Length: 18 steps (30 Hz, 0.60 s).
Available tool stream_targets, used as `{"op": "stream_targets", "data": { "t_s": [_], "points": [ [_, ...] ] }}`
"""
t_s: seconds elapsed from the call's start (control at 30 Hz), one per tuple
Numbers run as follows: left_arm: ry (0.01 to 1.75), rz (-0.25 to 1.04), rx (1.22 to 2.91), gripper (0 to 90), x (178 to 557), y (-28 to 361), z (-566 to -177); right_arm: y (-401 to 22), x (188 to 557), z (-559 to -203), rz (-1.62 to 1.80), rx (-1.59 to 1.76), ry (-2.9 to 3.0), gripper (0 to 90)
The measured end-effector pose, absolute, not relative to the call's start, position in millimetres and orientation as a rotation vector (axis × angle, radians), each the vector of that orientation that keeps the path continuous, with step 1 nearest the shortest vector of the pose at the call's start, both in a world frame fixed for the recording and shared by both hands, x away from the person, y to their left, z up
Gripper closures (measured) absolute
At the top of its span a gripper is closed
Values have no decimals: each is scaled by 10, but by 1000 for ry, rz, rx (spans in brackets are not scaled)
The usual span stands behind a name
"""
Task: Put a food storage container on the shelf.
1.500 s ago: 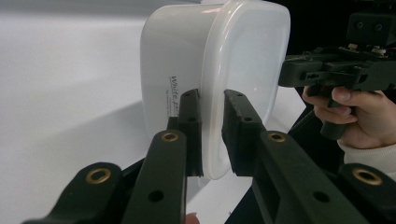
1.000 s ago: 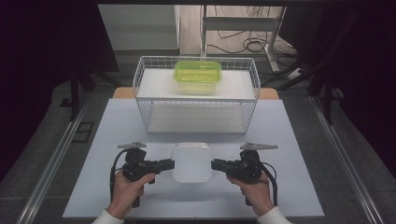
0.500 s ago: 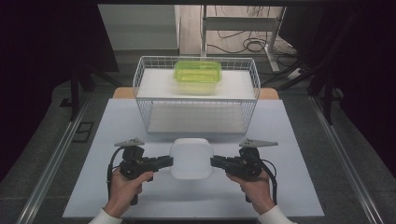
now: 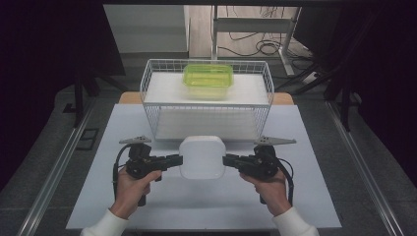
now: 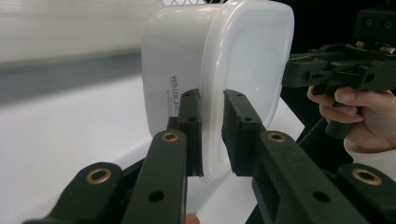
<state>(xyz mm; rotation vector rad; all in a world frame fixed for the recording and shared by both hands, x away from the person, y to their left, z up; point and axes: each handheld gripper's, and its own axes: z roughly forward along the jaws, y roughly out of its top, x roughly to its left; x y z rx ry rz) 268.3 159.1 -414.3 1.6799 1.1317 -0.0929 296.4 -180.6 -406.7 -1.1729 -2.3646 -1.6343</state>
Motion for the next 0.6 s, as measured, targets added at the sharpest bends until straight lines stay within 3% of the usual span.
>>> {"op": "stream_targets", "data": {
  "t_s": [0.6],
  "points": [
    [1076,-24,1683,781,2932,1546,-3605,-1866,3176,-3617,-1748,-1135,-2348,785]
  ]
}}
